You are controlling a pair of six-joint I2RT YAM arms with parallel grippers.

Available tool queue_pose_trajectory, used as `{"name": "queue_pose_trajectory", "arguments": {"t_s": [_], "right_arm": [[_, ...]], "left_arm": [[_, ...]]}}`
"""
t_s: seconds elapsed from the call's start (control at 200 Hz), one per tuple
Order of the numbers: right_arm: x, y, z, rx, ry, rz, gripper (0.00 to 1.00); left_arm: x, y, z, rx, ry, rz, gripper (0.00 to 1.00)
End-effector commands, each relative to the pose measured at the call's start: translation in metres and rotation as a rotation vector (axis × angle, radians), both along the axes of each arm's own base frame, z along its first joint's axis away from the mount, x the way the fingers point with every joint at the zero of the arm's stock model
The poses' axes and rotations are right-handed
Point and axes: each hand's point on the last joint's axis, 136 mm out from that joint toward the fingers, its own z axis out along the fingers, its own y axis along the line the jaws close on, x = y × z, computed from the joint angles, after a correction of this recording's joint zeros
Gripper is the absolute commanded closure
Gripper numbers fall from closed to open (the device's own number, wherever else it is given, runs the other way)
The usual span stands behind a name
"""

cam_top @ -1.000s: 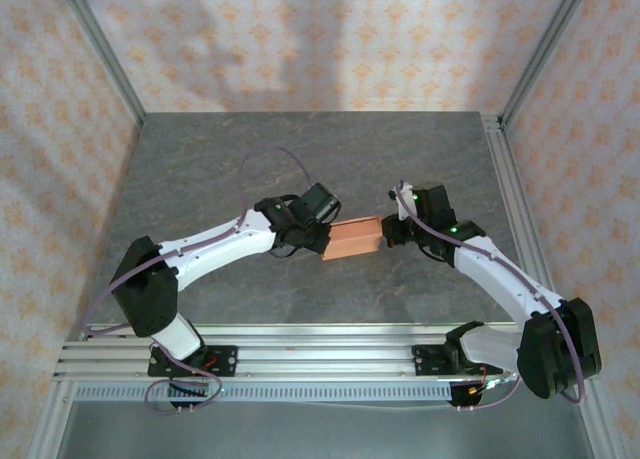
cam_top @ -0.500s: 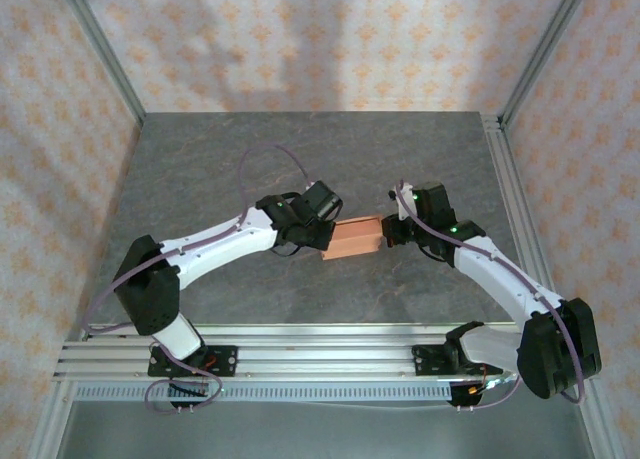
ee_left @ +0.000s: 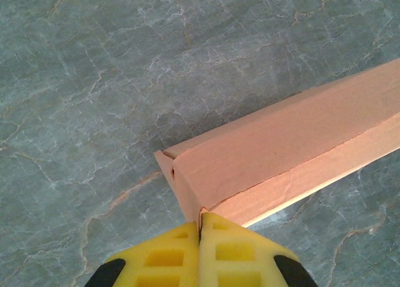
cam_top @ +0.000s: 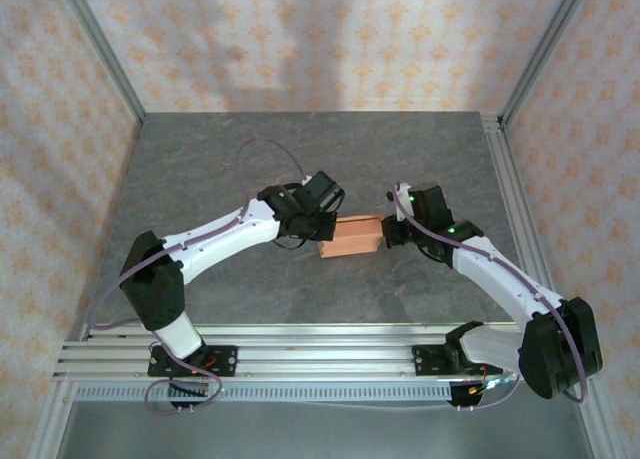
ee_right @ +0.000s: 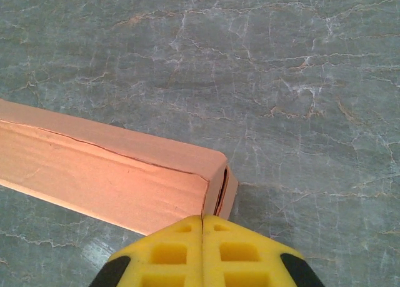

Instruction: Fold the paper box

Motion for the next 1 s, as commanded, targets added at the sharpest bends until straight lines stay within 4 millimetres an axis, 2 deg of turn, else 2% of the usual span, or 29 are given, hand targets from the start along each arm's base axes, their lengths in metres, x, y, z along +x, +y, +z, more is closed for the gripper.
{"name": "queue_pose_trajectory", "arguments": {"t_s": [0.0, 0.47, 0.651, 0.771, 0.851, 0.996], "right_arm": [[0.002, 0.003, 0.008, -0.014, -0.023, 0.020, 1.00], [0.001, 0.001, 0.004, -0.027, -0.019, 0.017, 1.00], [0.001, 0.002, 0.002, -0.023, -0.016, 0.017, 1.00], [0.001, 0.002, 0.002, -0.026, -0.014, 0.018, 1.00], [0.001, 0.001, 0.002, -0.025, -0.018, 0.015, 1.00], [-0.001, 0.001, -0.003, -0.023, -0.014, 0.012, 1.00]], "left_arm": [[0.001, -0.002, 0.004, -0.046, 0.041, 0.043, 1.00], [0.003, -0.013, 0.011, -0.216, 0.129, 0.082, 1.00], [0.002, -0.012, 0.004, -0.210, 0.154, 0.095, 1.00], [0.004, -0.013, 0.006, -0.223, 0.154, 0.094, 1.00], [0.003, -0.009, 0.001, -0.198, 0.149, 0.092, 1.00], [-0.002, 0.004, -0.018, -0.126, 0.158, 0.094, 1.00]]}}
